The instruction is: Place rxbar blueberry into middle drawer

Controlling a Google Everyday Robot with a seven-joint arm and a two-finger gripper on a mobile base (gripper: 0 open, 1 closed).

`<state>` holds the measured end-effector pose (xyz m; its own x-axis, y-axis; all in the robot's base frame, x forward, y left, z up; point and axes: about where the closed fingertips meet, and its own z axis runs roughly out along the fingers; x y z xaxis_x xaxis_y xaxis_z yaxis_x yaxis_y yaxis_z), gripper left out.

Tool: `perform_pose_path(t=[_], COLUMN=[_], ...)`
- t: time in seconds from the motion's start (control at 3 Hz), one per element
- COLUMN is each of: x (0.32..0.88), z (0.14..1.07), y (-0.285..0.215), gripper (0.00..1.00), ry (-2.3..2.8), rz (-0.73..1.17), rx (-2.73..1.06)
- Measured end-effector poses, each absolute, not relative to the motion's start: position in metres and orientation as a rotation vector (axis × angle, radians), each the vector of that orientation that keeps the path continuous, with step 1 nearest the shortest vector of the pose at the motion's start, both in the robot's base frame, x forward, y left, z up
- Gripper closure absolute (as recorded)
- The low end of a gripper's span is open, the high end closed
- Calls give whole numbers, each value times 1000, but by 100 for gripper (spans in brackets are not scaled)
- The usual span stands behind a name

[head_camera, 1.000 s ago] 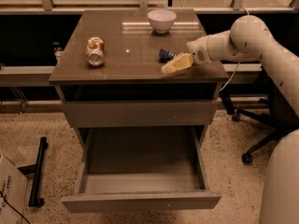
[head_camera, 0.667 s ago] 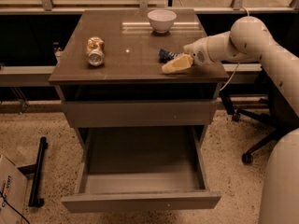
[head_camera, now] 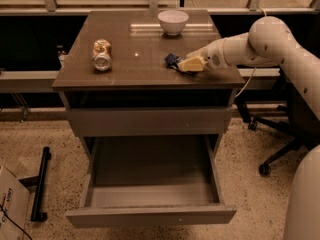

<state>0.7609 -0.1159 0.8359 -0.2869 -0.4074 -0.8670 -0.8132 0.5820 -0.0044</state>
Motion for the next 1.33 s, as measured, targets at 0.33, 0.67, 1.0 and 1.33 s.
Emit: perform_pose_path(t=[0.33, 0.67, 1.0, 1.33], x=[735, 709, 673, 676], z=[874, 901, 898, 899], y=[-93, -73, -56, -55], gripper=[94, 100, 97, 74], ry=[1803, 1726, 1733, 1729], rz=[639, 674, 717, 716], rx=[-1042, -1113, -1197, -1192])
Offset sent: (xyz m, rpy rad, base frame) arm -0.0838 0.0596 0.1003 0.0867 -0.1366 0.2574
